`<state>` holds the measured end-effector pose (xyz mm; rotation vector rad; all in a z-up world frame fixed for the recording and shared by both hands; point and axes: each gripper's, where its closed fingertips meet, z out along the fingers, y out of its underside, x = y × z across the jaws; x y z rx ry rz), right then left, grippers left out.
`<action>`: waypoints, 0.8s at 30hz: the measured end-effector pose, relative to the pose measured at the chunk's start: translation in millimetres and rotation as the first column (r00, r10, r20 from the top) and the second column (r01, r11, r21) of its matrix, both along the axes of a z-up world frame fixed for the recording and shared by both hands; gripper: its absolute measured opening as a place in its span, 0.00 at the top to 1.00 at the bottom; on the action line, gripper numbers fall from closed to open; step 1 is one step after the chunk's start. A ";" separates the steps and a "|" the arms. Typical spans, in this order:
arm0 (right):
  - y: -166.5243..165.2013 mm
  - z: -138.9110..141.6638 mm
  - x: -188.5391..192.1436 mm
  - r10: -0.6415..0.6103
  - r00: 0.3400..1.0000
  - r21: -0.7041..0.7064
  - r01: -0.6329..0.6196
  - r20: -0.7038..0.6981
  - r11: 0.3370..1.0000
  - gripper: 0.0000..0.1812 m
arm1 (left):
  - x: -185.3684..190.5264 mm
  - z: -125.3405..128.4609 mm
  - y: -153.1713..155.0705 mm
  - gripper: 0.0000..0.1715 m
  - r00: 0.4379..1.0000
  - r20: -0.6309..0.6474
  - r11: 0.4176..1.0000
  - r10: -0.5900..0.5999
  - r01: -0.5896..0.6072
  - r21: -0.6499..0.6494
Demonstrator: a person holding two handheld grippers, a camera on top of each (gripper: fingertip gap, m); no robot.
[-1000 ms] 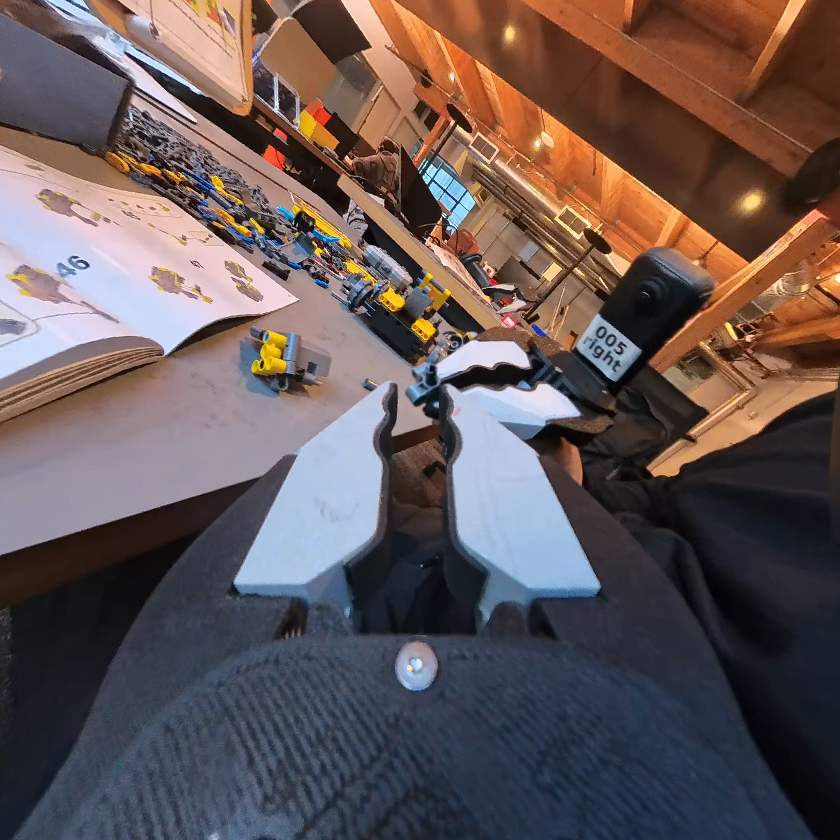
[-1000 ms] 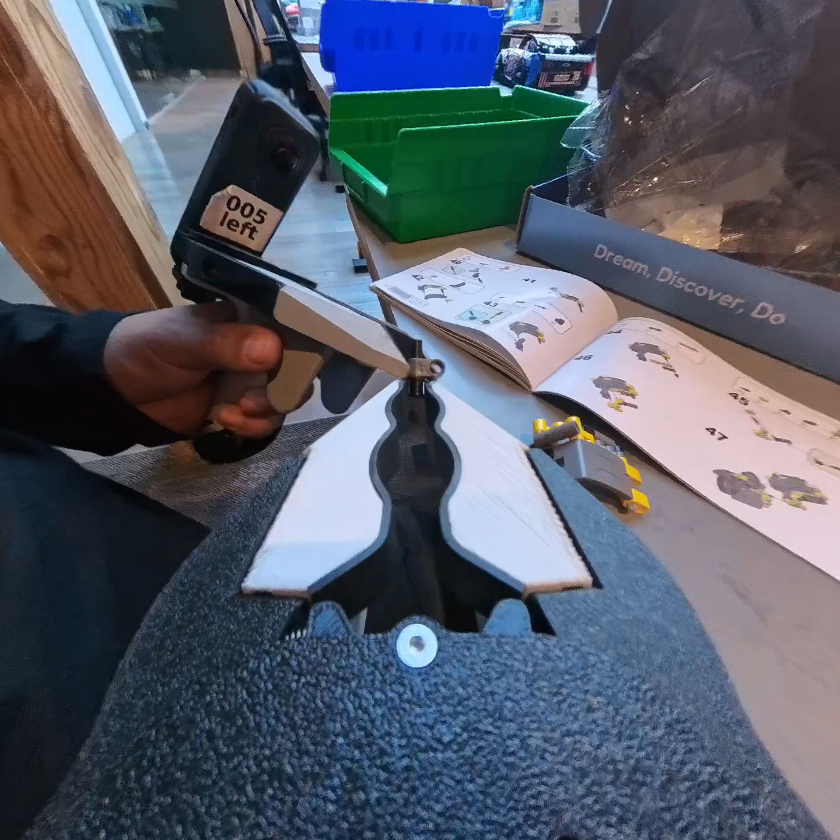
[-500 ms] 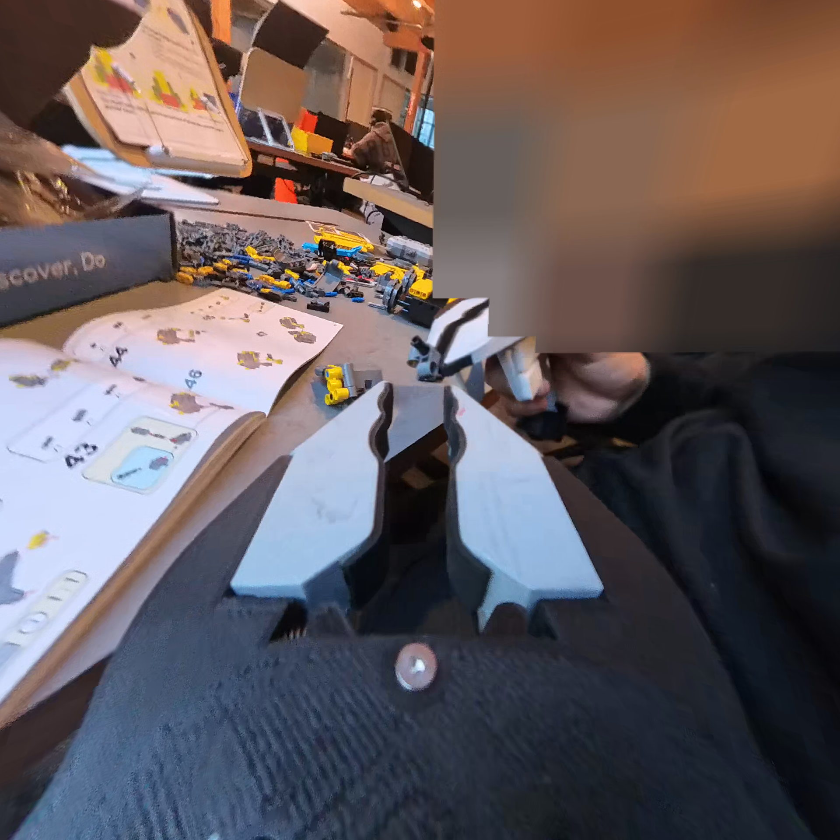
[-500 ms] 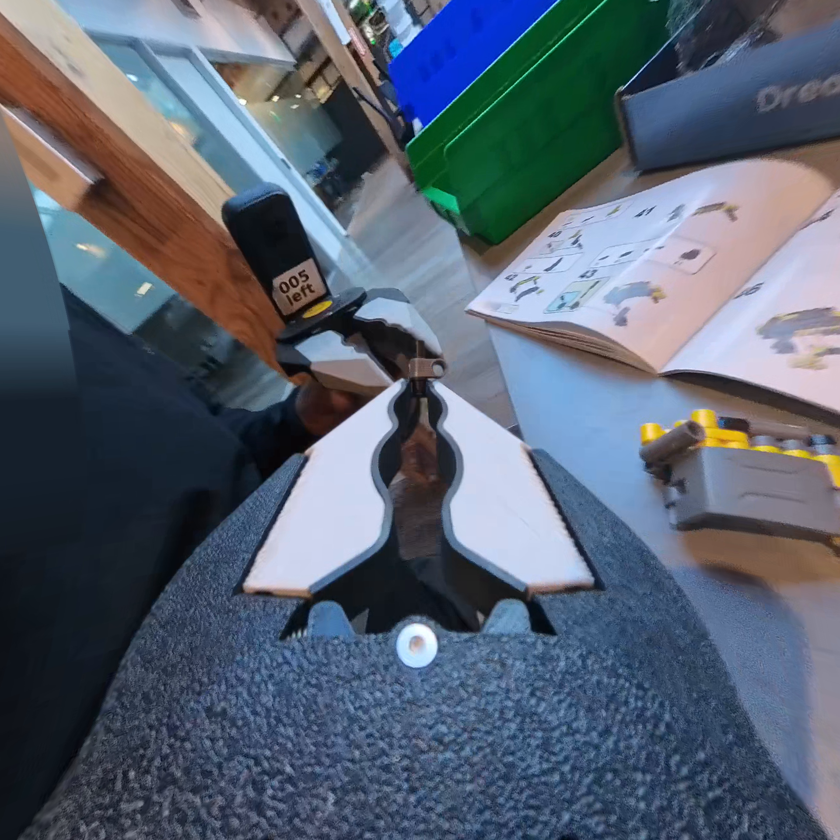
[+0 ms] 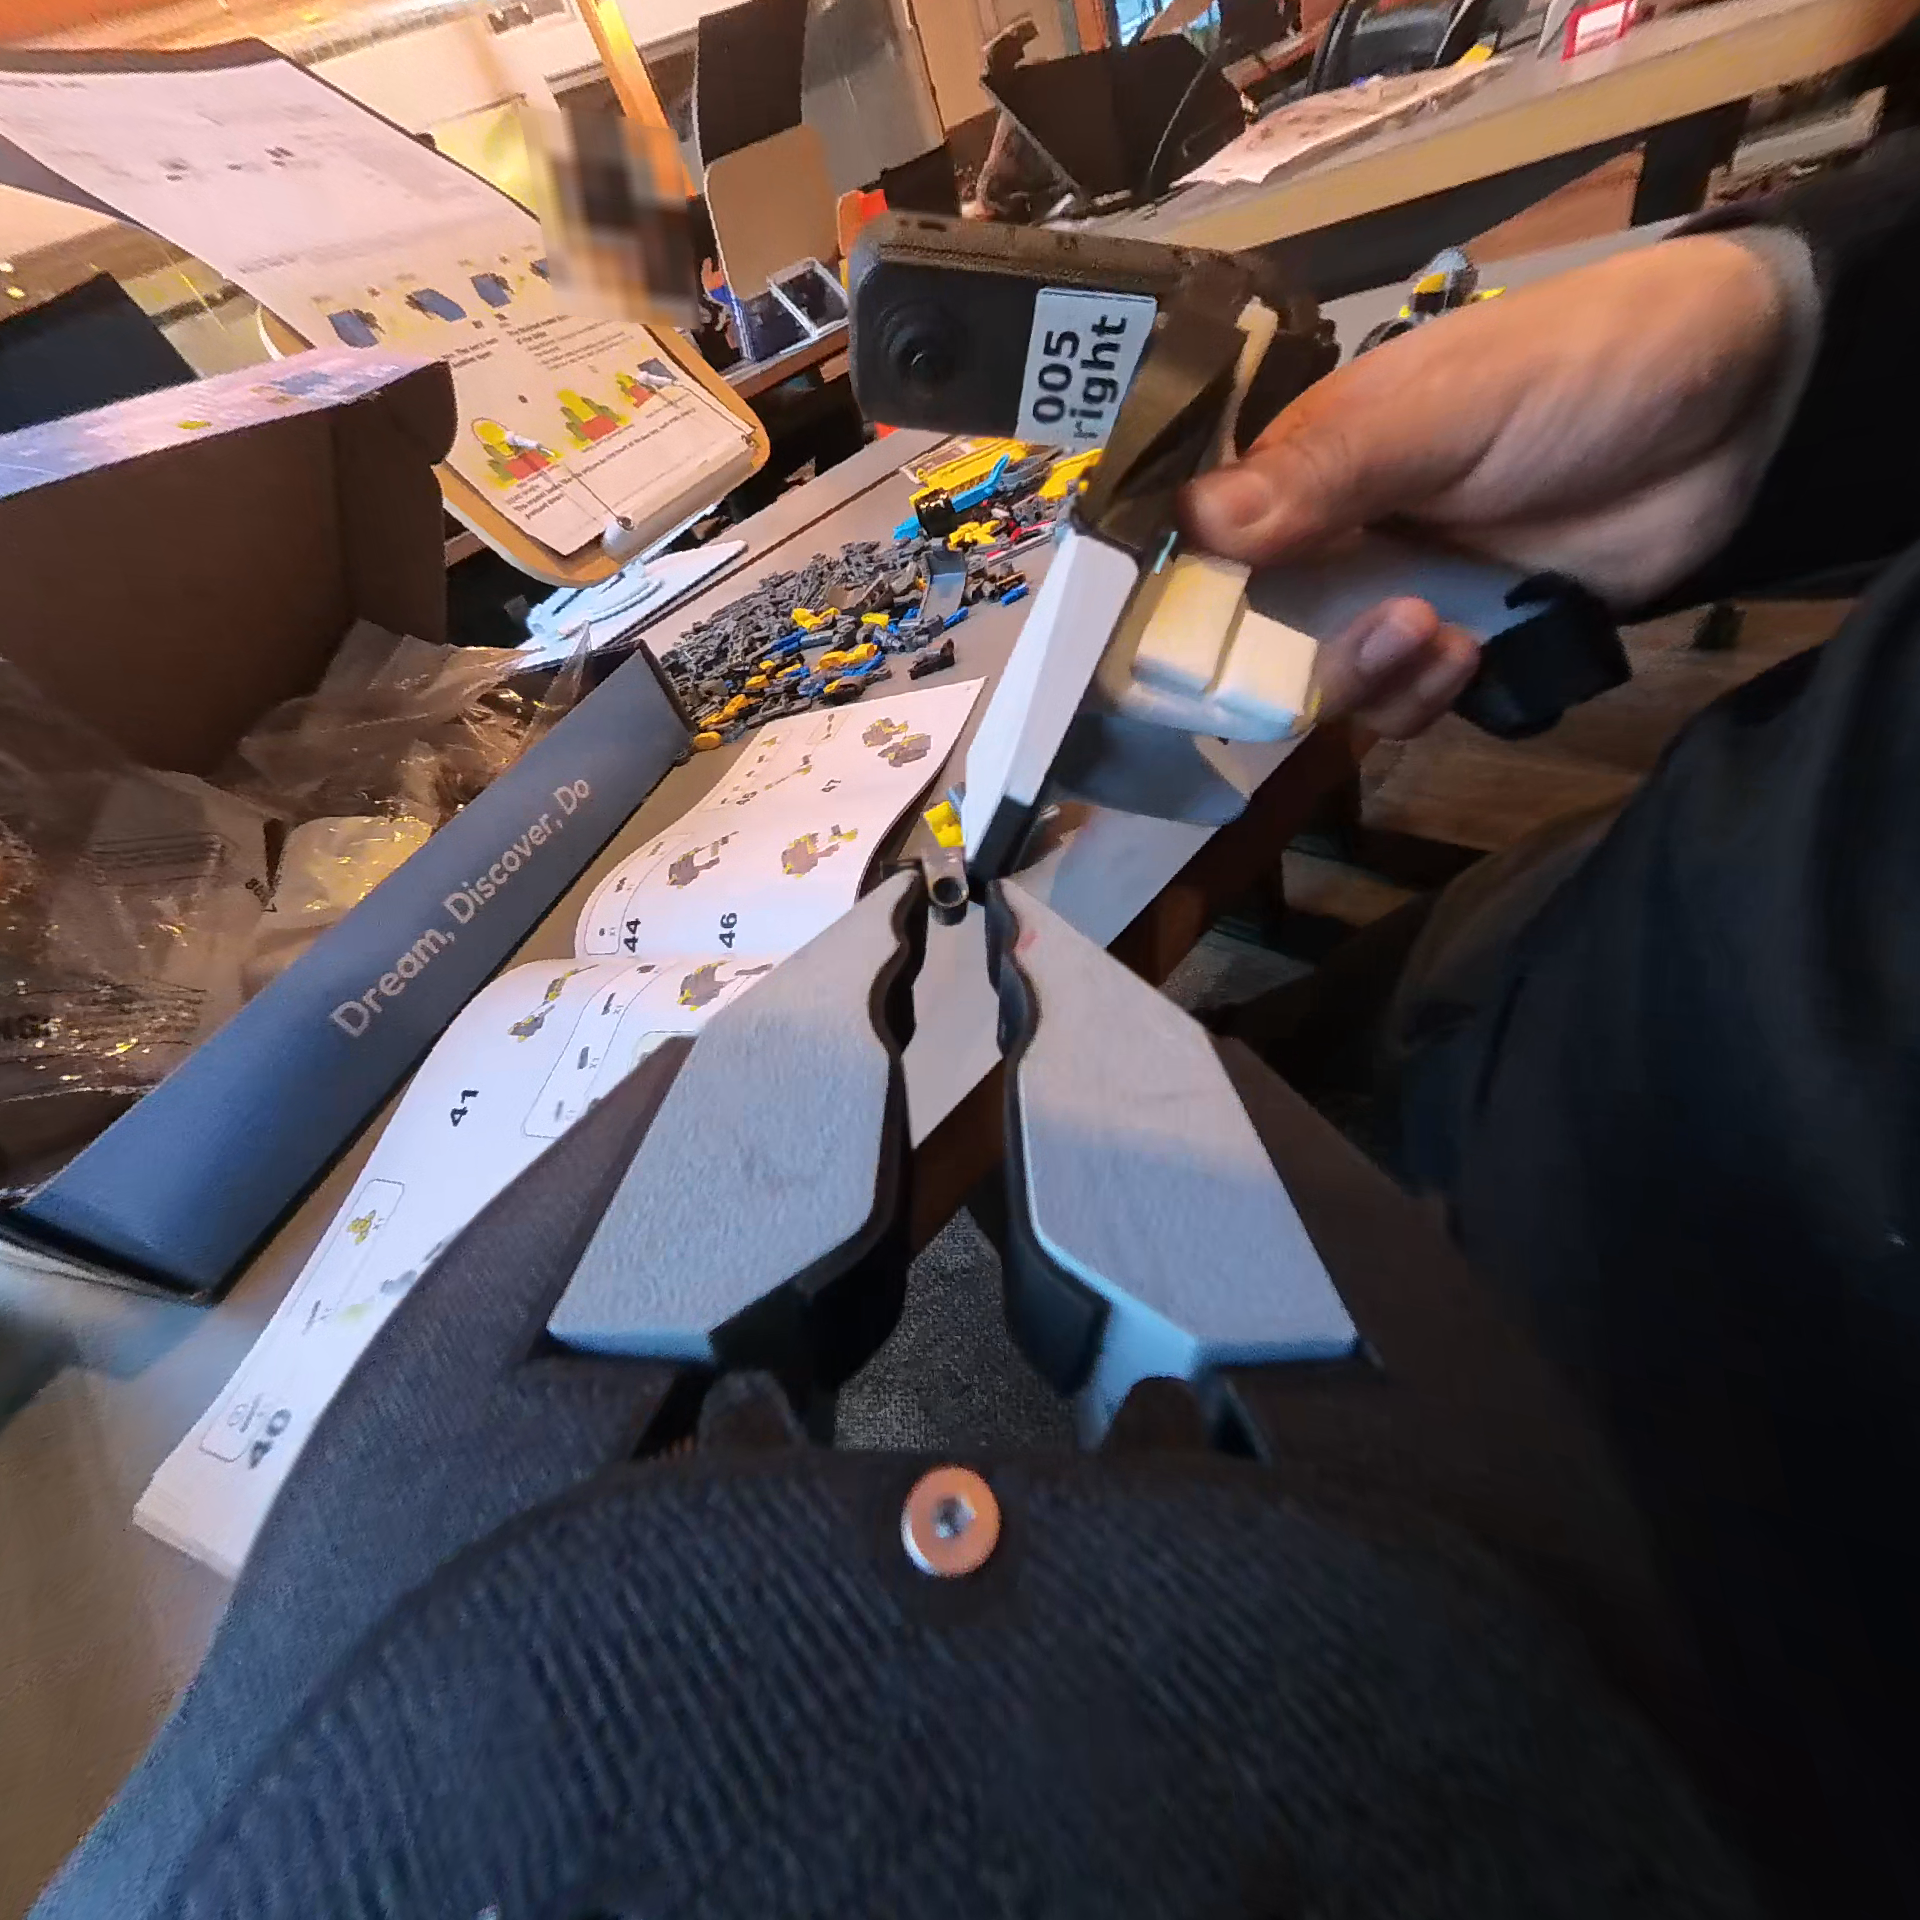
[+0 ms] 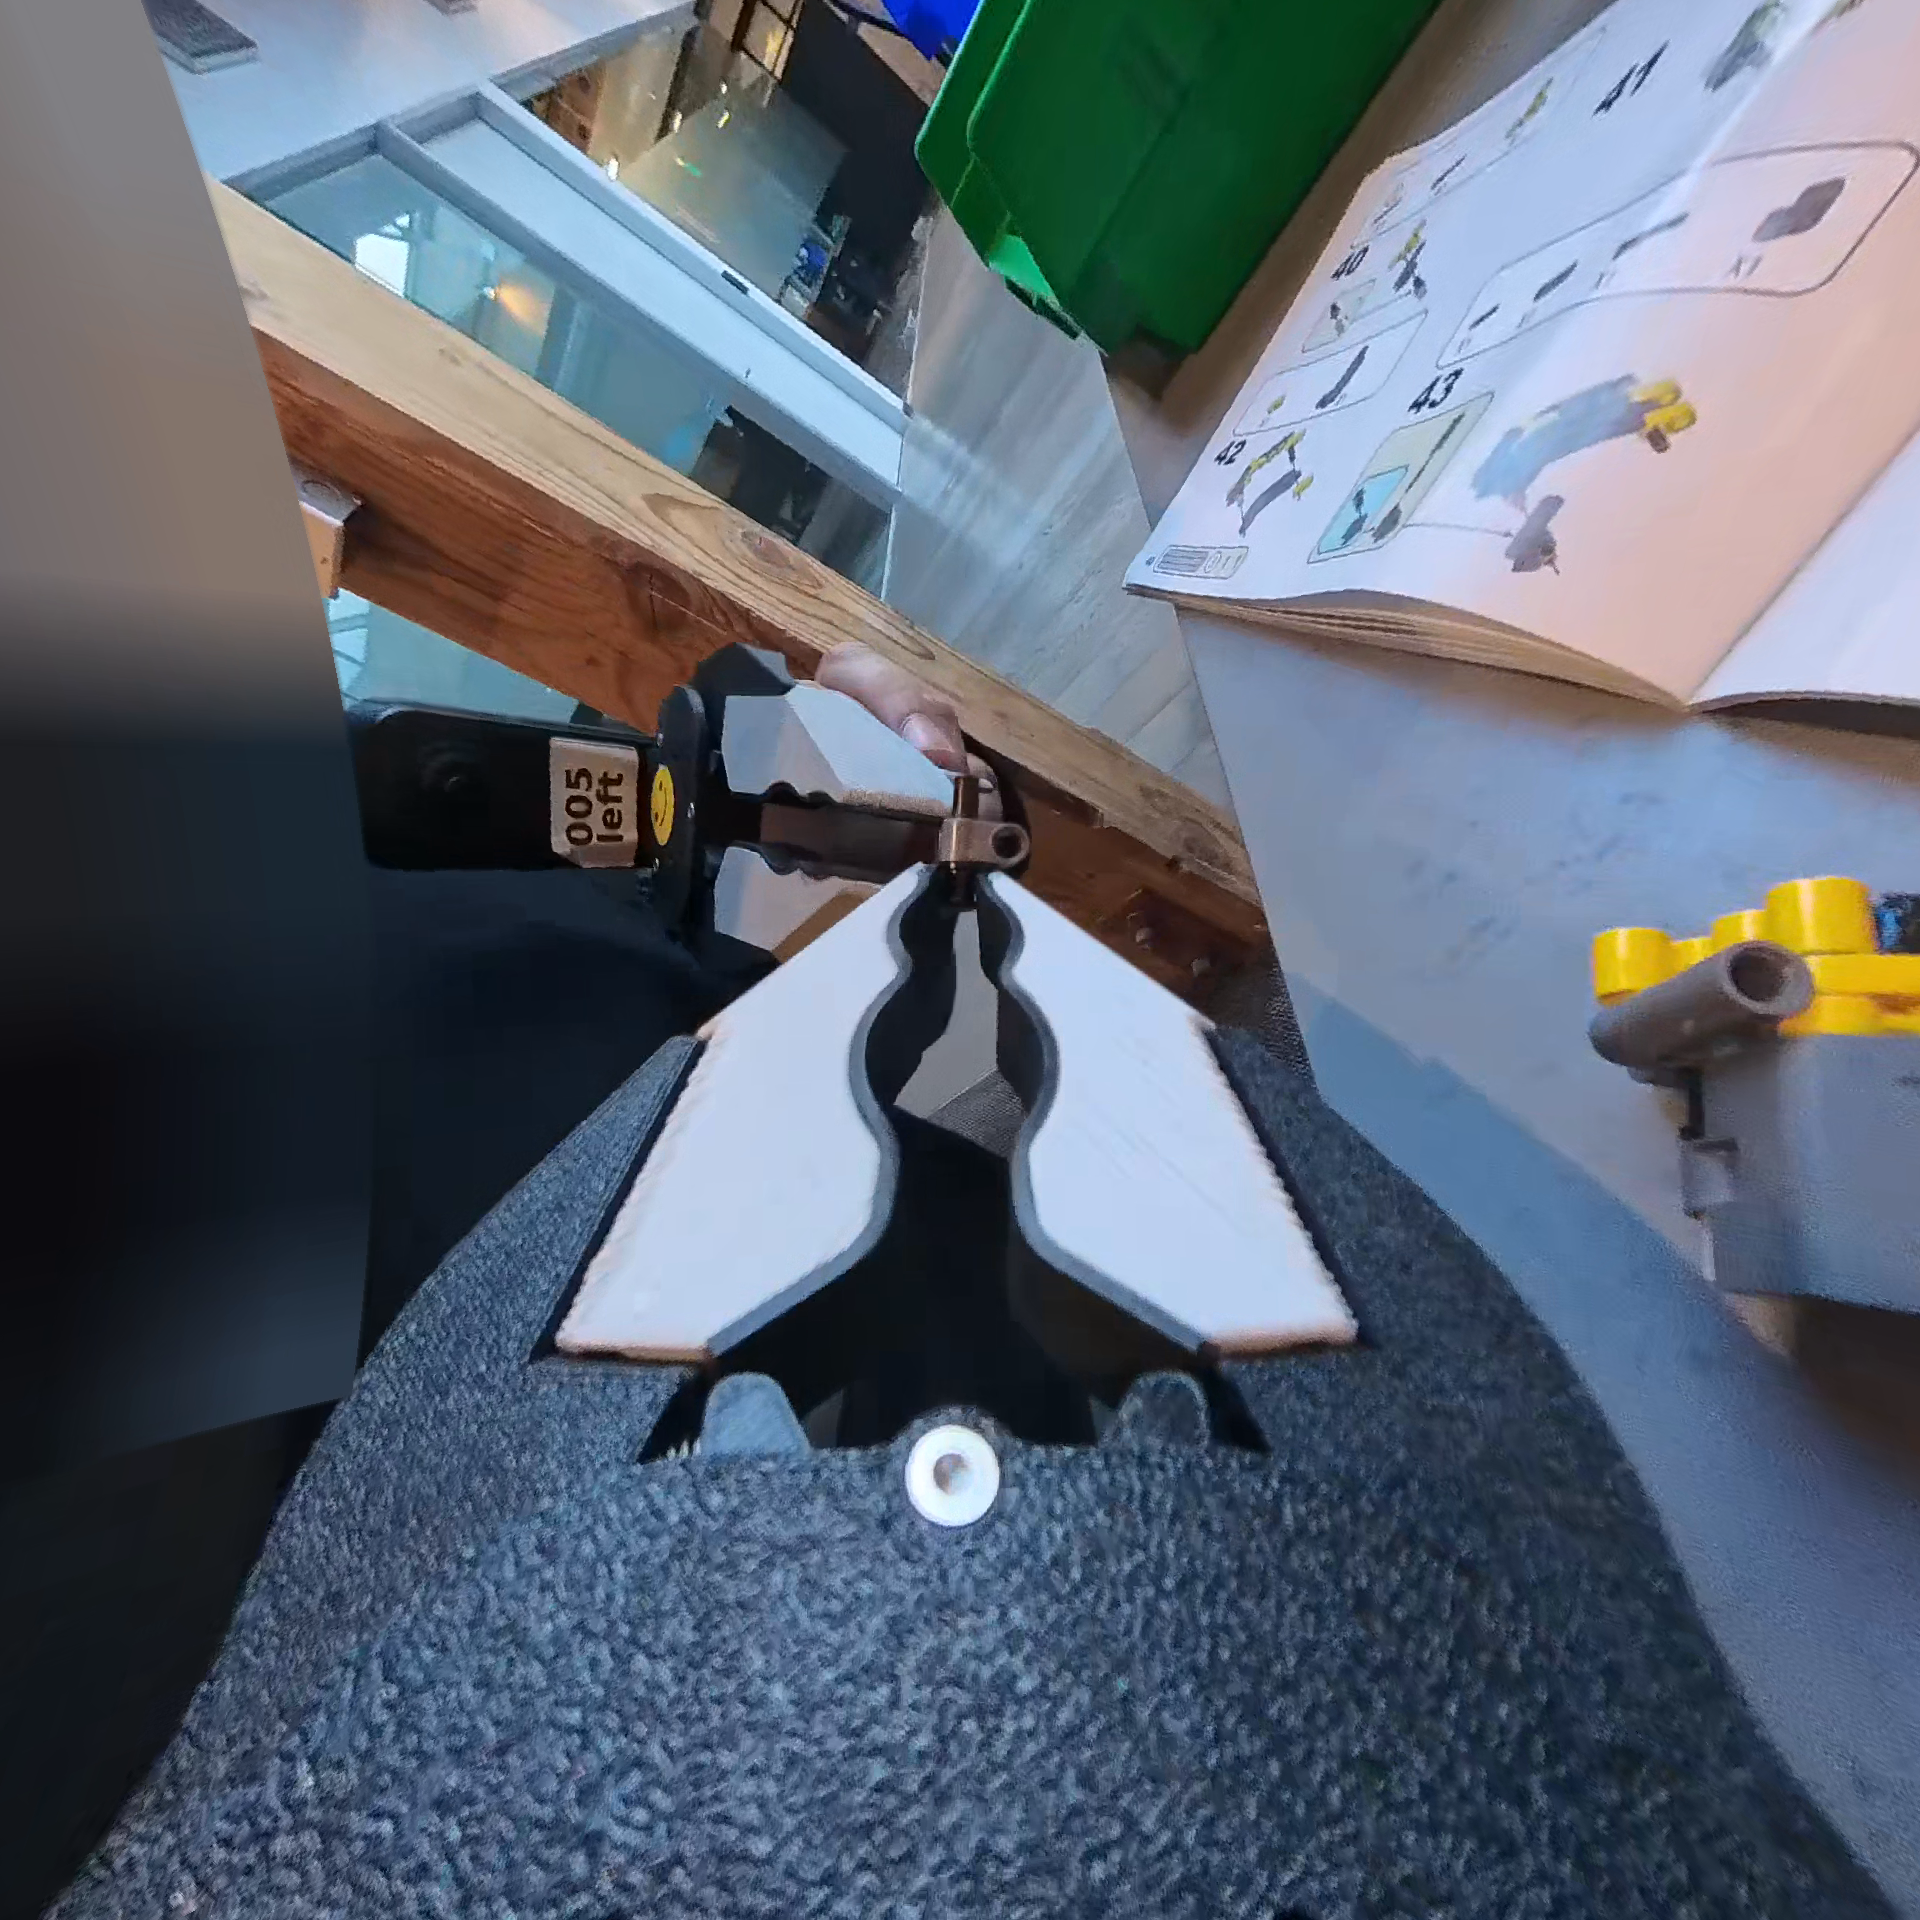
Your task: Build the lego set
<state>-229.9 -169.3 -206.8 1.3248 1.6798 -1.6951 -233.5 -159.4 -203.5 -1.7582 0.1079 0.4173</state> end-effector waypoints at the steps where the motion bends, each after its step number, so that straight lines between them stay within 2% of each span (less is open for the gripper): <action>1: -0.5 0.6 0.0 0.001 1.000 -0.010 -0.001 0.006 1.000 0.96 | -0.3 0.5 -0.3 0.95 1.000 -0.011 1.000 0.005 -0.005 -0.001; 4: 0.7 2.4 -0.6 0.005 1.000 -0.005 -0.006 -0.007 1.000 0.96 | -0.1 2.5 0.1 0.95 1.000 -0.003 1.000 0.011 -0.011 0.011; 7: 5.3 2.2 4.6 0.062 0.997 0.075 -0.059 -0.048 0.995 0.97 | 6.6 4.4 2.5 0.95 0.996 0.079 0.998 -0.043 0.040 0.044; 10: 15.9 -1.4 19.6 0.188 0.982 0.178 -0.181 -0.018 0.967 0.97 | 15.4 11.2 2.7 0.92 0.982 0.140 0.988 -0.130 0.116 0.102; 13: 31.5 -6.6 31.2 0.301 0.954 0.294 -0.289 0.006 0.911 0.97 | 28.9 12.0 4.3 0.85 0.940 0.224 0.964 -0.256 0.231 0.133; 14: 34.0 -4.6 36.0 0.343 0.939 0.292 -0.334 0.023 0.896 0.97 | 35.0 9.5 5.6 0.84 0.919 0.255 0.952 -0.301 0.276 0.129; 17: 31.9 1.2 57.6 0.496 0.866 0.266 -0.495 0.067 0.827 0.97 | 40.7 2.7 12.4 0.78 0.894 0.310 0.946 -0.324 0.305 0.109; 19: 27.5 -3.0 67.0 0.562 0.822 0.282 -0.563 0.090 0.777 0.97 | 44.5 0.8 15.4 0.77 0.898 0.296 0.946 -0.324 0.311 0.094; 24: 19.6 -15.0 78.6 0.647 0.750 0.280 -0.656 0.136 0.701 0.97 | 59.7 -5.6 16.4 0.88 0.921 0.173 0.936 -0.350 0.351 0.026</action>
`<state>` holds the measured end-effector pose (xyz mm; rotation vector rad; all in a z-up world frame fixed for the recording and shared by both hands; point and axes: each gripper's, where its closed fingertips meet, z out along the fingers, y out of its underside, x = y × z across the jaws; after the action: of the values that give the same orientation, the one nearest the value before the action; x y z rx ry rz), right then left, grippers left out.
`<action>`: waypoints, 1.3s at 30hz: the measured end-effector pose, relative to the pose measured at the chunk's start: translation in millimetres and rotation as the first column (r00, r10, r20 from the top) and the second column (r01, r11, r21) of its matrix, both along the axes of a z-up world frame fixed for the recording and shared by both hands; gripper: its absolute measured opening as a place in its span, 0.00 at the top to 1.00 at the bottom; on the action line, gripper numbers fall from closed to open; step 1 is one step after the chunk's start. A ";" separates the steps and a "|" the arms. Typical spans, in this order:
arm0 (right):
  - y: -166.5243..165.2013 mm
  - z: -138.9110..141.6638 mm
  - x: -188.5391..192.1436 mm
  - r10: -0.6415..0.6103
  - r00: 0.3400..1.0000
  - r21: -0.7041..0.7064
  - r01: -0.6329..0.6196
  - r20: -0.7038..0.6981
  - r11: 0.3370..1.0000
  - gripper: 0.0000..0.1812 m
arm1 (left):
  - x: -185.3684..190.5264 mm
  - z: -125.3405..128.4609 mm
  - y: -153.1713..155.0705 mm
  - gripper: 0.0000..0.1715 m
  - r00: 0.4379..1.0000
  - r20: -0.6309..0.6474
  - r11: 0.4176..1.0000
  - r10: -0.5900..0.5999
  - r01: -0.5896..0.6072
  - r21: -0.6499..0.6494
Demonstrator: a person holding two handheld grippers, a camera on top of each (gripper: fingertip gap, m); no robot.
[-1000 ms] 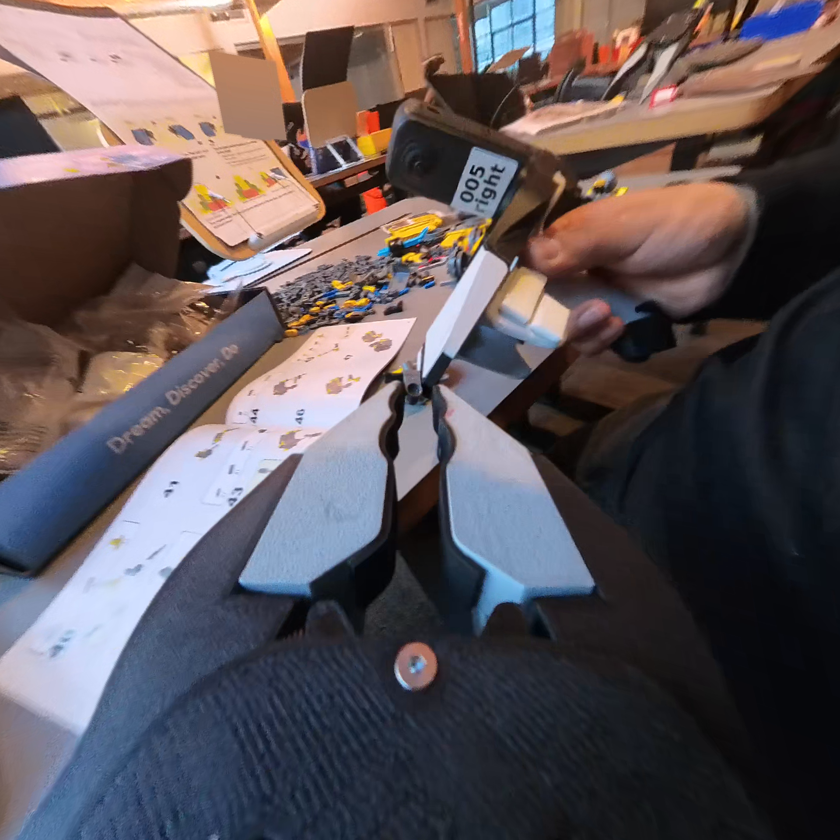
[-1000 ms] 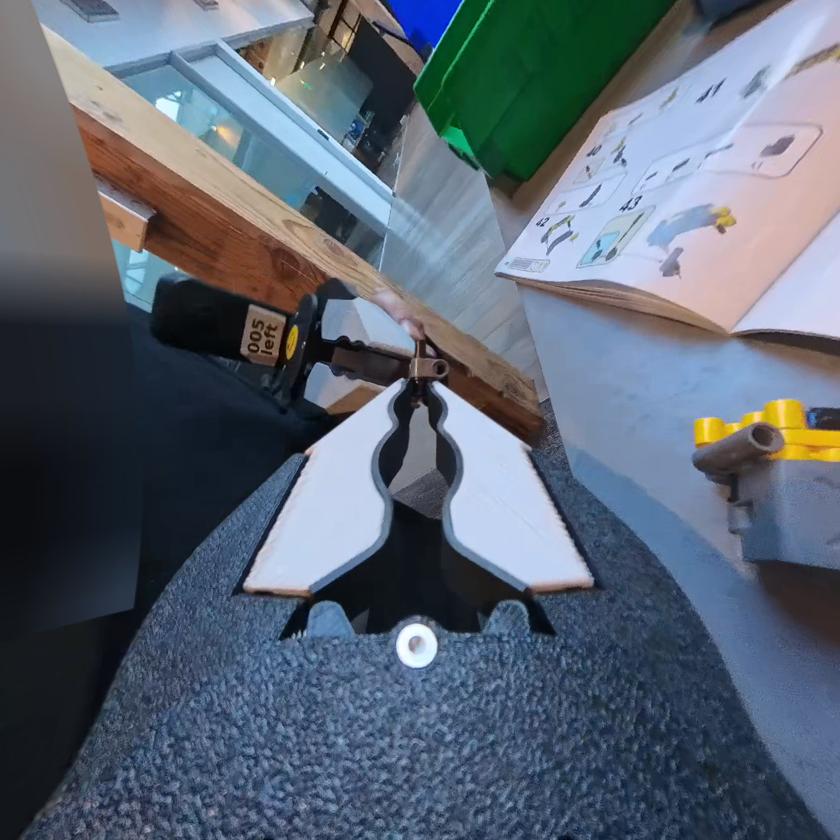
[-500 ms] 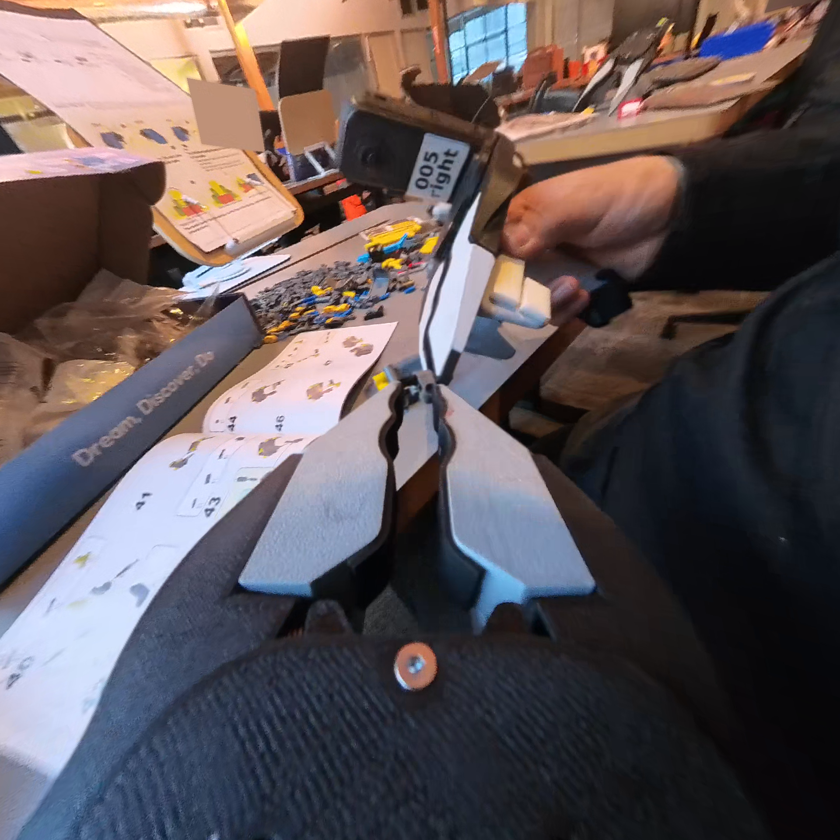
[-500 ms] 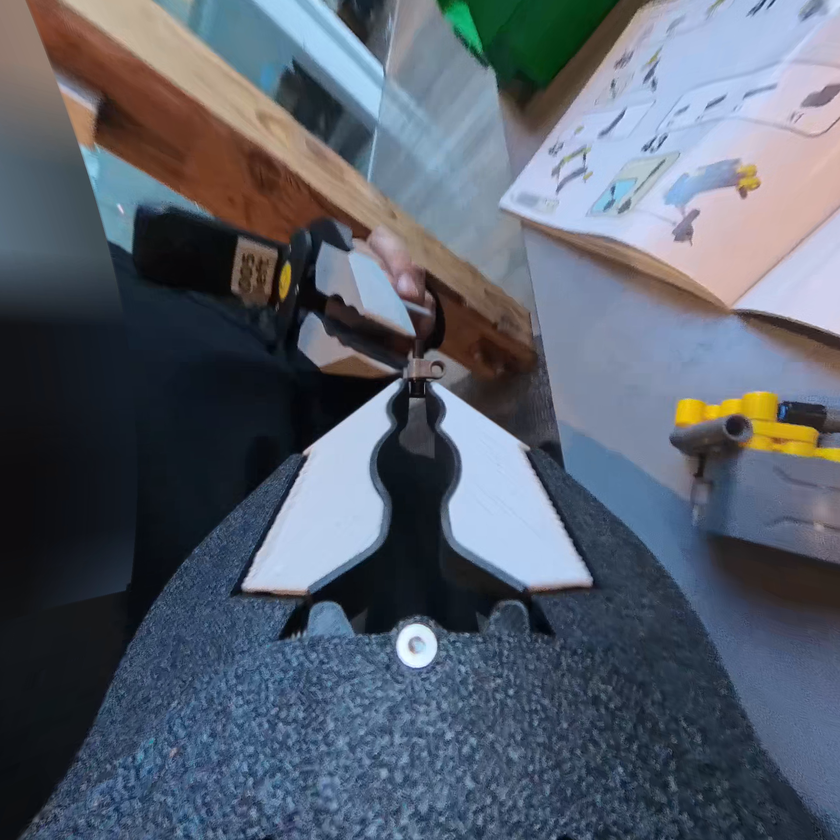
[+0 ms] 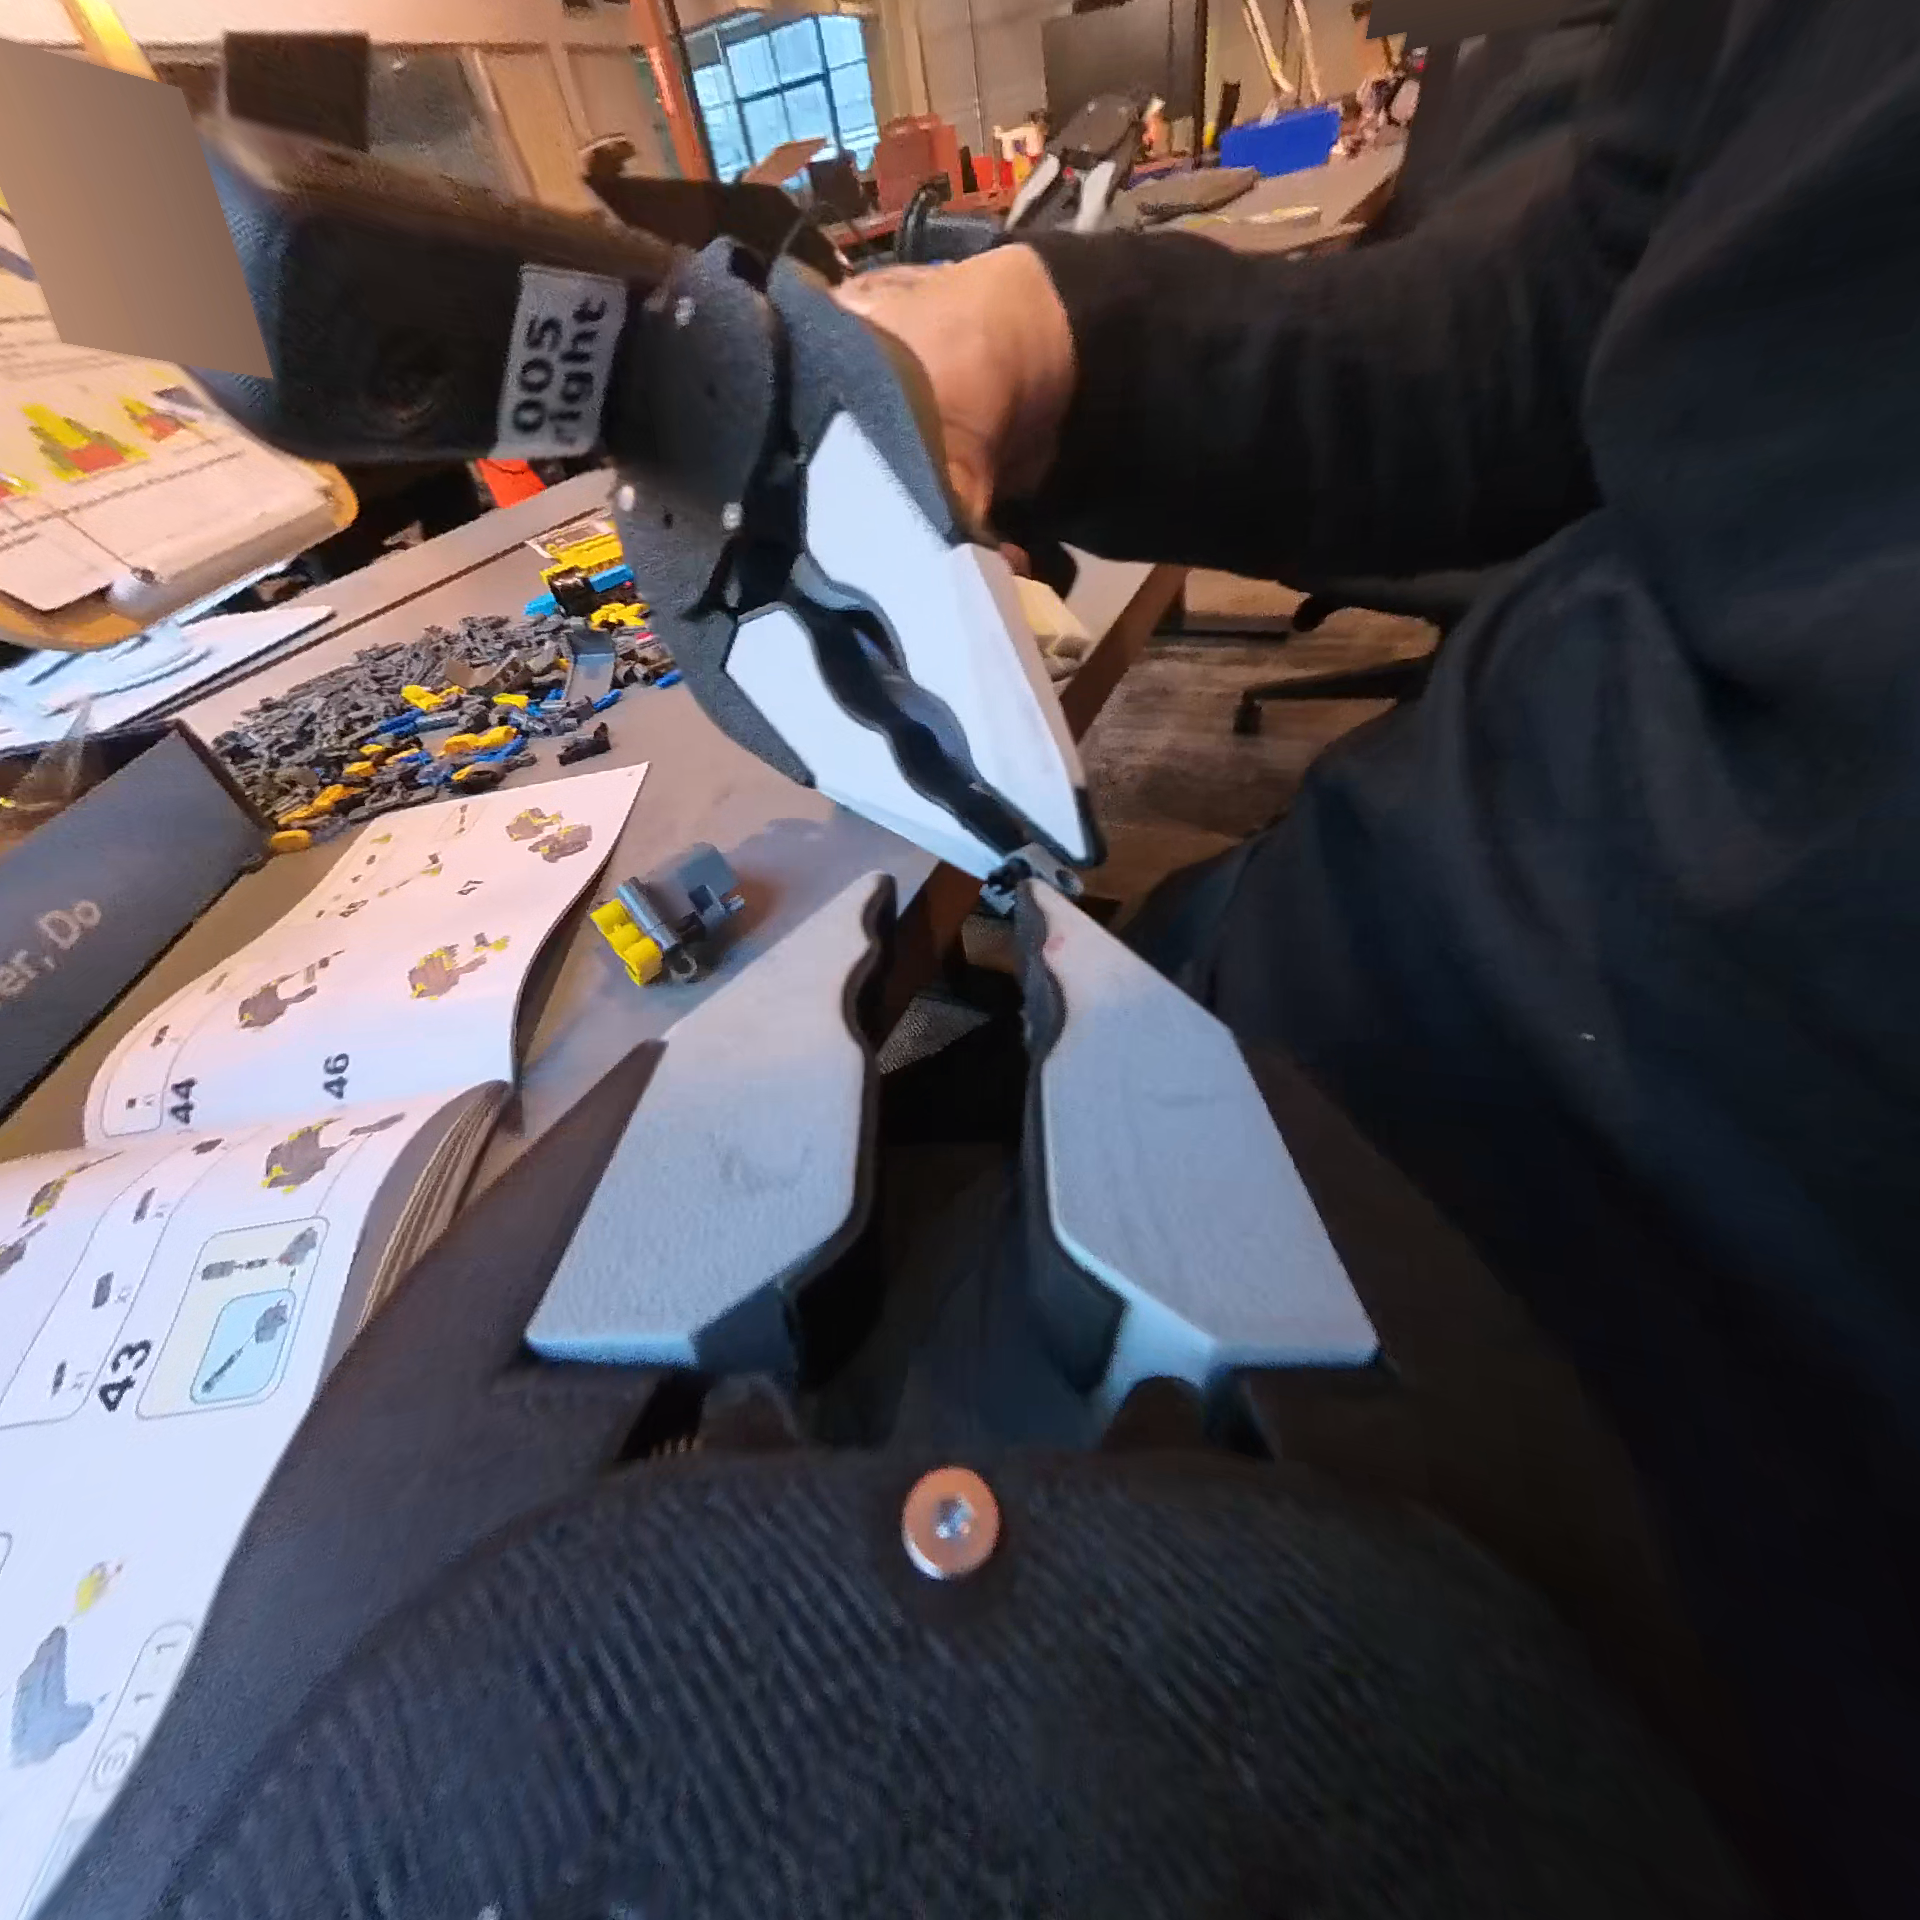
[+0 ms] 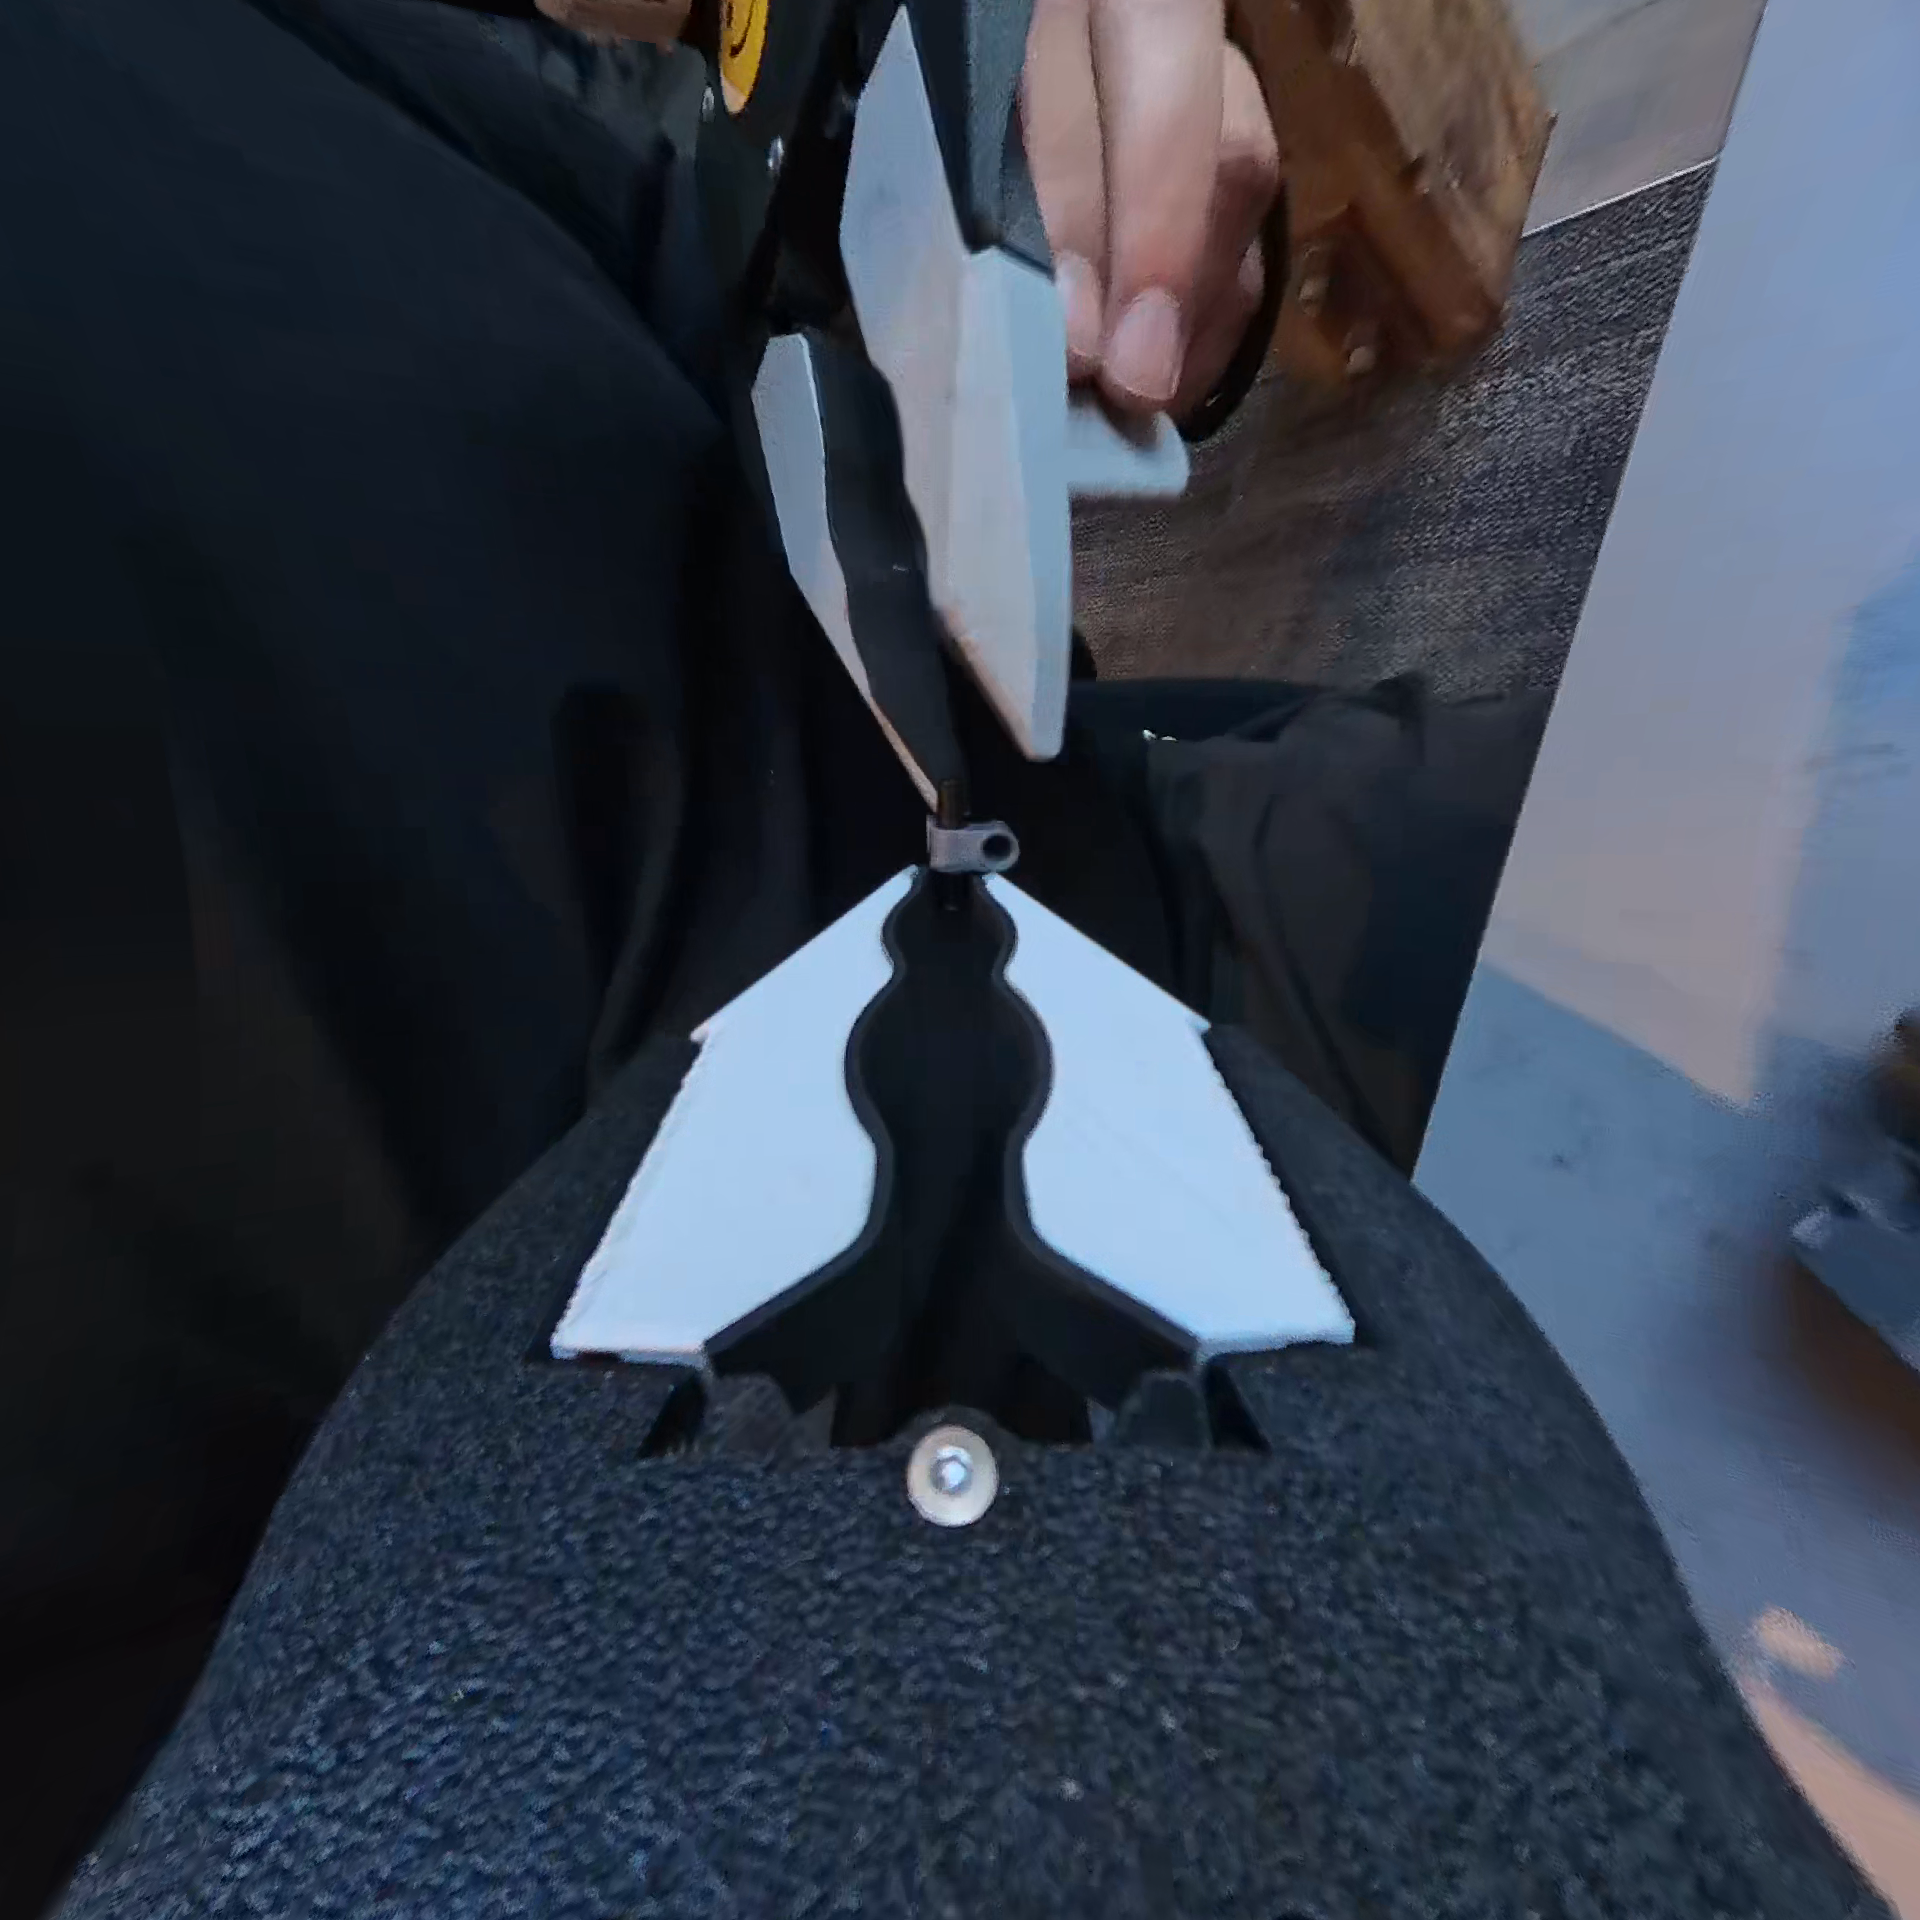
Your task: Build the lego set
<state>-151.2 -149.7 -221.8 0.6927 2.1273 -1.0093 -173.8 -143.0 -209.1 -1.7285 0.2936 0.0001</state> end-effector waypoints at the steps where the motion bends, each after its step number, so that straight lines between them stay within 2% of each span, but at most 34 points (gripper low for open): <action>1: -0.2 -0.2 0.2 0.007 1.000 -0.005 -0.007 0.009 1.000 0.97 | 2.4 -0.9 -0.5 0.91 1.000 -0.007 1.000 -0.011 0.011 -0.003; 7: 6.1 1.8 4.2 0.062 0.997 -0.009 -0.061 0.046 0.998 0.97 | 11.8 -5.7 -0.4 0.87 0.999 -0.023 0.999 -0.046 0.045 -0.024; 14: 1.7 2.4 5.9 0.119 0.989 -0.051 -0.115 0.088 0.992 0.97 | 17.9 -5.4 0.9 0.89 0.998 -0.032 0.998 -0.060 0.059 -0.023; 26: 3.4 4.7 -11.2 0.045 0.996 -0.104 -0.037 0.079 0.994 0.97 | 3.4 -4.0 3.2 0.91 0.998 -0.052 0.999 0.029 -0.030 -0.020; 30: 1.8 12.4 -22.1 -0.035 0.996 -0.149 0.047 0.082 0.988 0.97 | -8.8 3.3 2.8 0.91 0.992 -0.052 0.994 0.111 -0.111 0.016; 31: 1.4 14.7 -25.7 -0.066 0.995 -0.160 0.078 0.080 0.984 0.96 | -13.7 6.0 2.3 0.92 0.989 -0.048 0.990 0.142 -0.141 0.030; 32: 0.8 15.8 -28.9 -0.095 0.993 -0.162 0.106 0.074 0.981 0.94 | -18.9 7.6 0.7 1.00 0.983 -0.054 0.985 0.173 -0.171 0.037; 33: 0.3 15.1 -31.6 -0.124 0.990 -0.152 0.132 0.060 0.979 0.93 | -23.6 10.2 -0.6 1.00 0.978 -0.055 0.979 0.202 -0.199 0.054; 34: -0.8 13.7 -33.9 -0.148 0.988 -0.142 0.152 0.036 0.978 0.93 | -25.9 11.2 -1.5 1.00 0.976 -0.051 0.976 0.212 -0.209 0.059; 35: -3.9 15.3 -34.6 -0.156 0.988 -0.158 0.155 0.006 0.975 1.00 | -24.5 11.6 -1.1 1.00 0.979 -0.031 0.978 0.199 -0.197 0.061; 37: -10.6 12.6 -35.2 -0.155 0.987 -0.157 0.146 -0.043 0.977 1.00 | -22.9 10.5 1.3 1.00 0.981 0.022 0.980 0.192 -0.193 0.055; 39: -10.6 8.7 -37.0 -0.155 0.986 -0.138 0.146 -0.056 0.980 1.00 | -24.9 7.5 2.1 1.00 0.980 0.014 0.979 0.200 -0.200 0.046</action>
<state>-188.2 -160.3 -213.2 0.7721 2.0655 -1.2608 -198.7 -141.0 -201.6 -1.7040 0.1108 0.1446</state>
